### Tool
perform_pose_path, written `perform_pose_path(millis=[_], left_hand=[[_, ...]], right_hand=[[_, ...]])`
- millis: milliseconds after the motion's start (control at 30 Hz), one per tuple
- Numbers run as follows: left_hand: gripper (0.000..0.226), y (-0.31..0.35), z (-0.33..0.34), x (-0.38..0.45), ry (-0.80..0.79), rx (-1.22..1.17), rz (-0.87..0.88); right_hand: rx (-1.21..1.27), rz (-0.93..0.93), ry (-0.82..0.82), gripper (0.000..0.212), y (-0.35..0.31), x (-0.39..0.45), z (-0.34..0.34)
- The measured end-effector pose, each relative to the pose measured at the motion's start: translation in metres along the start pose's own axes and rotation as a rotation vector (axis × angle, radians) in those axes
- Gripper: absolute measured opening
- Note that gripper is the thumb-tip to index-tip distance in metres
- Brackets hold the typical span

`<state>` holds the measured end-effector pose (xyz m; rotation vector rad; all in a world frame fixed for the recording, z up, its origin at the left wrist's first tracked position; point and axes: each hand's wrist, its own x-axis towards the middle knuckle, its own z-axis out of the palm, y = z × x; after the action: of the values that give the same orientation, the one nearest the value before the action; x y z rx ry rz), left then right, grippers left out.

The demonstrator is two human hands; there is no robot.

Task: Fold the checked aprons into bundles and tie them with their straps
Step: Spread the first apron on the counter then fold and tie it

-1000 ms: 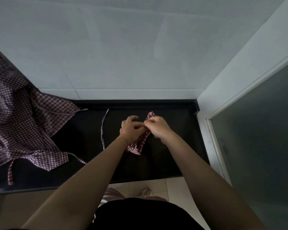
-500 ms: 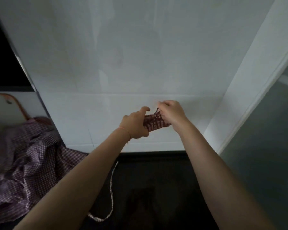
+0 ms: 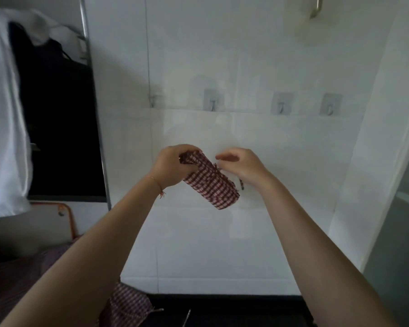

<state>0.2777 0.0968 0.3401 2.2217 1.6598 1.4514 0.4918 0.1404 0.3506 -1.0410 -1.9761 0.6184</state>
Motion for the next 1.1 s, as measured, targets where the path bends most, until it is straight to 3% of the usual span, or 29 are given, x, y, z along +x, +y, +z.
perform_pose_path(millis=[333,500,633,967,1100], left_hand=[[0.039,-0.036,-0.081,0.015,0.085,-0.041,0.079],[0.037,-0.051,-0.112,0.024,0.064,-0.143,0.054],[0.036,-0.059,-0.125,0.031,0.077,-0.169,0.061],[0.036,-0.075,-0.140,0.034,0.160,-0.223,0.055],[0.039,-0.079,-0.144,0.035,0.174,-0.222,0.049]], right_hand=[[-0.082,-0.049,-0.052,0.002,-0.077,0.047,0.051],[-0.074,-0.057,-0.028,0.015,-0.102,0.064,0.070],[-0.092,-0.030,0.102,0.024,-0.114,0.077,0.082],[-0.357,-0.081,0.235,0.043,-0.143,0.093,0.105],[-0.398,-0.108,0.172,0.031,-0.151,0.095,0.110]])
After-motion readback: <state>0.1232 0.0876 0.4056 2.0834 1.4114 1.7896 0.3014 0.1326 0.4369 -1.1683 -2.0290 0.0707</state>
